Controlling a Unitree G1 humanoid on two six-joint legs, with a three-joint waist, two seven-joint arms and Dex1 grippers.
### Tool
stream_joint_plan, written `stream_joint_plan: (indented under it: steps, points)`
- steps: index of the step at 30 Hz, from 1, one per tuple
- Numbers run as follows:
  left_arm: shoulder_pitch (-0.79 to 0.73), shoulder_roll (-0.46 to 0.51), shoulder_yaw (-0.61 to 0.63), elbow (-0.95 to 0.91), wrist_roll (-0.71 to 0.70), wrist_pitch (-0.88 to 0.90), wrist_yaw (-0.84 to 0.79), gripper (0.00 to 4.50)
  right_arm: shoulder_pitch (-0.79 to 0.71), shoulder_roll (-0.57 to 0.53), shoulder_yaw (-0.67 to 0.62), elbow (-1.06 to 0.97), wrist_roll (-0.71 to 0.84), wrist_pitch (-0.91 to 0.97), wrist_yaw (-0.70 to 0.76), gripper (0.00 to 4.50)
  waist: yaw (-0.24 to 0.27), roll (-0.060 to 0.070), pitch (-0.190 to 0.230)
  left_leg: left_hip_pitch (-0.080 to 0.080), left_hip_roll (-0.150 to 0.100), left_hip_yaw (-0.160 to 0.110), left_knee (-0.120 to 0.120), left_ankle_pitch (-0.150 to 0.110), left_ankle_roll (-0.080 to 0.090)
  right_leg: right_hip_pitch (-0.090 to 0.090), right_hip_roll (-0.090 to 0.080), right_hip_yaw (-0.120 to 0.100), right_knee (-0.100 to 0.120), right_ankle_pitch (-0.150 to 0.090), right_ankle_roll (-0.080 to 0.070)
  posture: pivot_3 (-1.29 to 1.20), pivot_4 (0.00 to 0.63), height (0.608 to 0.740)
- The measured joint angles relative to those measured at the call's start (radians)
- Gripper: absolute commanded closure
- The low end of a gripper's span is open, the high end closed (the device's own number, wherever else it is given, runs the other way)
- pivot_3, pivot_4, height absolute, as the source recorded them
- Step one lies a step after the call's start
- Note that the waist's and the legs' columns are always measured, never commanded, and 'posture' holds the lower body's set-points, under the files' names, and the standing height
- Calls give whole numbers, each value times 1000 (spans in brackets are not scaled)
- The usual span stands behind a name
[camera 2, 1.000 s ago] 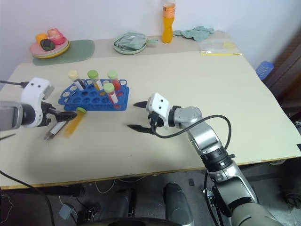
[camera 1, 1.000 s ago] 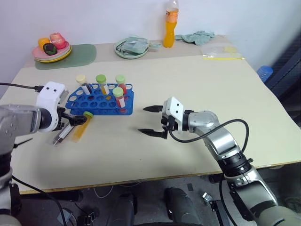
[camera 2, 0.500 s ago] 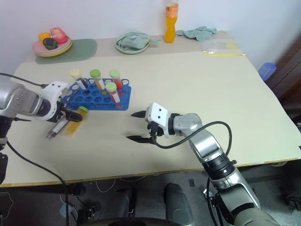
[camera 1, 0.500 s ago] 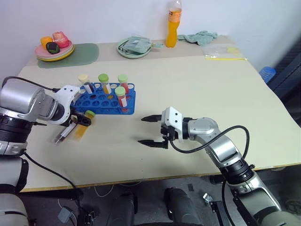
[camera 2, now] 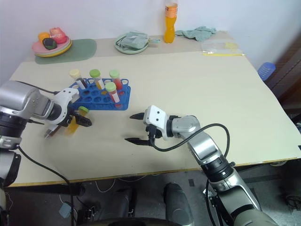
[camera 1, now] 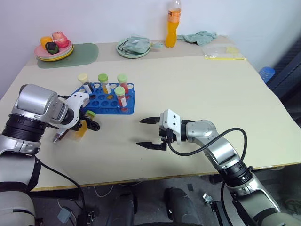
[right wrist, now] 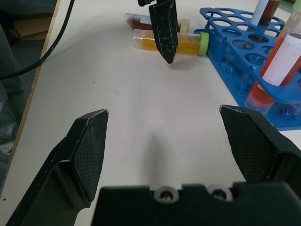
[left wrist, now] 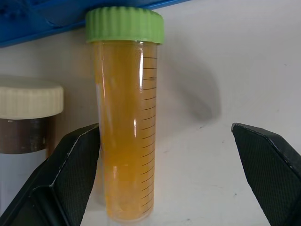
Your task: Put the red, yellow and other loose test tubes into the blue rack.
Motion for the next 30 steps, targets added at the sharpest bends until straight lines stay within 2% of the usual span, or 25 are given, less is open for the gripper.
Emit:
stream_joint_plan:
  steps: [3,5,8,9,11,13,15,17,19,21,22,23,27,30]
  points:
    - [4,-7,2,0,13,0,7,869,0,0,5,0,0,-5,3,244,0,0,0,0,0,0,0,0,0,0,0,0,0,0,0,0,150,740]
    - [6,-16,5,2,27,1,12,1782,0,0,7,1,0,-5,7,244,1,0,0,0,0,0,0,0,0,0,0,0,0,0,0,0,150,740]
    - [18,-29,33,7,38,4,22,3381,0,-1,7,1,0,-5,10,244,1,0,0,0,0,0,1,0,0,0,0,0,0,0,0,0,150,740]
    - [24,-30,41,-2,37,5,22,3712,0,-1,7,1,0,-5,10,244,1,0,0,0,0,0,1,0,0,0,0,0,1,0,0,0,150,740]
    - [63,-11,61,-66,26,6,7,3737,1,-1,10,0,0,-5,10,244,0,0,0,0,0,0,0,0,0,0,0,0,1,0,0,0,150,740]
    - [163,52,107,-208,-9,-38,-39,3737,12,-10,8,-7,-2,-4,8,244,-6,0,0,0,0,-1,-1,0,0,-2,-1,3,2,0,0,0,150,740]
    - [307,95,235,-371,-40,-134,-82,3737,24,-19,4,-14,-3,-1,5,244,-8,-1,0,-1,1,0,-2,0,-1,-4,-1,4,2,0,0,0,150,740]
    - [455,80,403,-512,-53,-264,-107,3737,35,-24,-2,-20,-2,3,1,244,-1,-1,0,-1,1,0,-2,1,-2,-4,-2,3,2,0,-1,0,150,740]
    - [578,-11,580,-633,-50,-423,-91,3737,51,-25,-13,-20,-1,4,-10,244,8,-1,0,-1,1,0,-1,1,-3,-3,-3,3,2,0,-1,0,150,740]
    - [619,-236,757,-719,-51,-537,30,3737,62,-1,-30,-11,0,8,-43,244,26,-1,0,1,0,-1,0,1,-3,1,-3,1,0,0,-1,0,150,740]
    - [634,-319,789,-746,-35,-594,99,3737,63,17,-33,-5,0,11,-60,244,30,-3,-1,1,0,-1,1,1,-3,2,-3,0,0,0,-1,0,150,740]
    - [656,-384,789,-769,9,-658,173,3737,64,34,-33,1,2,13,-75,244,33,-5,-2,1,0,-1,2,1,-3,3,-3,0,0,1,-1,0,150,740]
    - [705,-602,582,-771,327,-1023,474,3737,70,95,-41,33,3,35,-135,244,54,-7,-3,0,-1,0,2,2,-3,4,-3,0,-5,5,0,0,150,740]
    - [674,-711,447,-667,456,-1229,588,3737,65,127,-42,53,3,36,-160,244,57,-7,-3,0,-1,1,2,2,-3,4,-2,0,-6,6,0,0,150,740]
